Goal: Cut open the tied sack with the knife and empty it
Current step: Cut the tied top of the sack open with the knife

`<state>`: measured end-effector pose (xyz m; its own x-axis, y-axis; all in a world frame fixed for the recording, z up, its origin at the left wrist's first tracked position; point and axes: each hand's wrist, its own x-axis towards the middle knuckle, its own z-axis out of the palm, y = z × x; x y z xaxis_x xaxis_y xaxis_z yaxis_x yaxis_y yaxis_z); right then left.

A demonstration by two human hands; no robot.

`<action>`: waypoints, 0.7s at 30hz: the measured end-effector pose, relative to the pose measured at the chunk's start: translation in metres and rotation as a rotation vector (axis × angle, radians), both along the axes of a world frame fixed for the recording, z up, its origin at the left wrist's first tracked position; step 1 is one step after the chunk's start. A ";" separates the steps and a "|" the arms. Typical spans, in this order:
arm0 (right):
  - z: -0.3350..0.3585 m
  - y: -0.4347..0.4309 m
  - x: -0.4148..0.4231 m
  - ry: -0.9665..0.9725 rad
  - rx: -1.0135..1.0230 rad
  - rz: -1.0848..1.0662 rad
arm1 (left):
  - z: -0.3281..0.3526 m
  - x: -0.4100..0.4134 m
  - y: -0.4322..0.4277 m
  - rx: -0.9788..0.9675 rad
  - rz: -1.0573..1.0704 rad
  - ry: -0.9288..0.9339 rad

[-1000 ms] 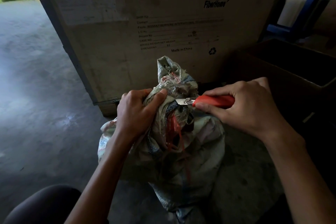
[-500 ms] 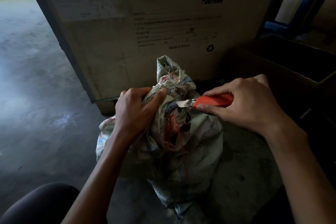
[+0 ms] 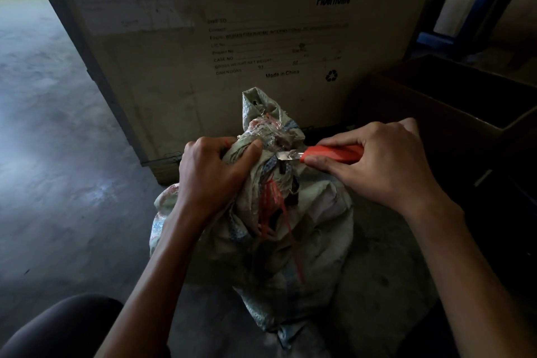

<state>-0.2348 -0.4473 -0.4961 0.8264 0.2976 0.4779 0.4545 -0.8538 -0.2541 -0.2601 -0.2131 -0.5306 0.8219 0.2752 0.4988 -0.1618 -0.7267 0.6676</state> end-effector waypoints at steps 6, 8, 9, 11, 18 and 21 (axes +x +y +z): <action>-0.008 0.006 0.002 -0.007 0.058 -0.049 | 0.001 0.004 0.001 0.016 0.021 -0.005; -0.010 0.006 0.004 0.006 0.069 -0.058 | 0.001 0.005 0.001 0.020 0.030 0.009; -0.010 0.006 0.004 0.014 0.066 -0.058 | 0.000 0.005 0.001 0.019 0.035 0.013; -0.010 0.003 0.006 0.046 0.044 -0.037 | -0.001 0.006 0.001 0.006 0.041 0.031; -0.001 -0.013 0.007 0.082 0.063 0.041 | -0.004 0.005 0.004 -0.074 0.041 0.094; 0.001 -0.011 0.006 0.070 0.047 0.045 | -0.003 0.005 0.006 -0.042 -0.008 0.093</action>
<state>-0.2288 -0.4582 -0.4949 0.8448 0.3139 0.4334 0.4716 -0.8193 -0.3259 -0.2547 -0.2072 -0.5334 0.8664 0.2874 0.4083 -0.1036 -0.6965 0.7100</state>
